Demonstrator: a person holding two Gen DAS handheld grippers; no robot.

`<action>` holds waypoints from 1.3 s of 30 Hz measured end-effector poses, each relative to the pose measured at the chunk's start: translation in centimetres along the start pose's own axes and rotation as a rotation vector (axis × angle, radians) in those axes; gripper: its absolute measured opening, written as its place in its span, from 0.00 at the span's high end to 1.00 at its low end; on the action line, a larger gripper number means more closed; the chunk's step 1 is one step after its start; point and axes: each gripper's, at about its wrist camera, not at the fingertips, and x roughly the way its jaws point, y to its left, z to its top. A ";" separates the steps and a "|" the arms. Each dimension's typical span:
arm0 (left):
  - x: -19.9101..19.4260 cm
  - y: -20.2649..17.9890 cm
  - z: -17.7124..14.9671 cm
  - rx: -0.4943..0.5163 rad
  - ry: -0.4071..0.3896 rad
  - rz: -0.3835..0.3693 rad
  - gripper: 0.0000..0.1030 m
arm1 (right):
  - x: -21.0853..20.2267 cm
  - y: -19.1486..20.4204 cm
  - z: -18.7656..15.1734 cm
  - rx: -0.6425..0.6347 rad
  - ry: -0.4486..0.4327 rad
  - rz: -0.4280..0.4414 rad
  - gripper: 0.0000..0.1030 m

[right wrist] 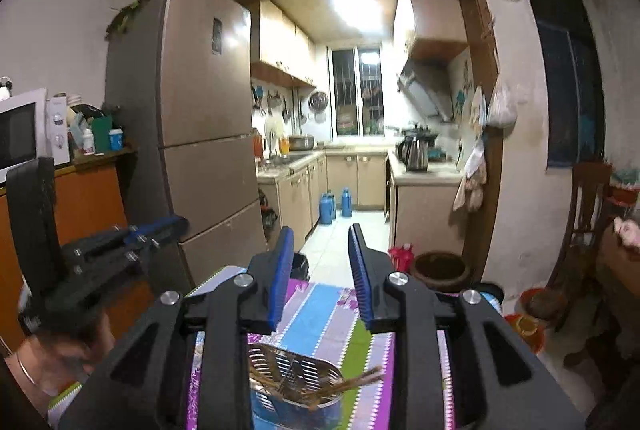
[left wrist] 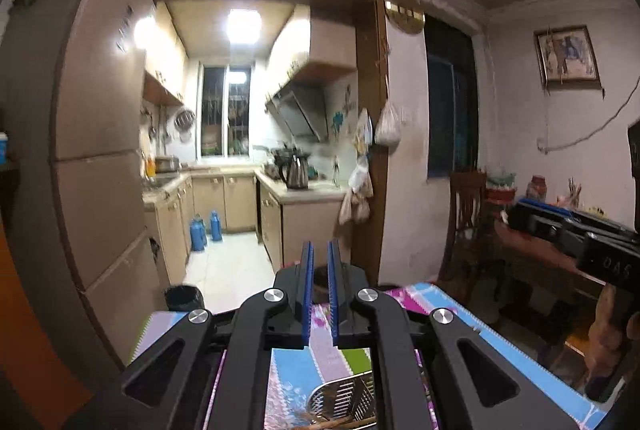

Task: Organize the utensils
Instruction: 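Open both tools to drop the chopsticks and withdraw from the holder, then move both tools back over the remaining chopsticks on the cloth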

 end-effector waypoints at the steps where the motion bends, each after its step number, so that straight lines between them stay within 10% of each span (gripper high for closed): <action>1: -1.1 0.0 0.2 0.005 -0.014 0.003 0.91 | -1.0 -0.1 0.0 -0.009 -0.009 -0.005 0.74; 19: -23.0 0.1 -7.9 0.152 0.075 0.133 0.47 | -20.1 -0.3 -10.6 -0.195 0.085 -0.128 0.49; 32: -29.8 -0.9 -21.2 0.089 0.284 0.213 0.43 | -25.9 3.5 -23.8 -0.215 0.261 -0.103 0.46; 39: -32.9 -3.6 -29.3 0.036 0.417 0.308 0.44 | -24.6 7.7 -31.3 -0.201 0.354 0.078 0.47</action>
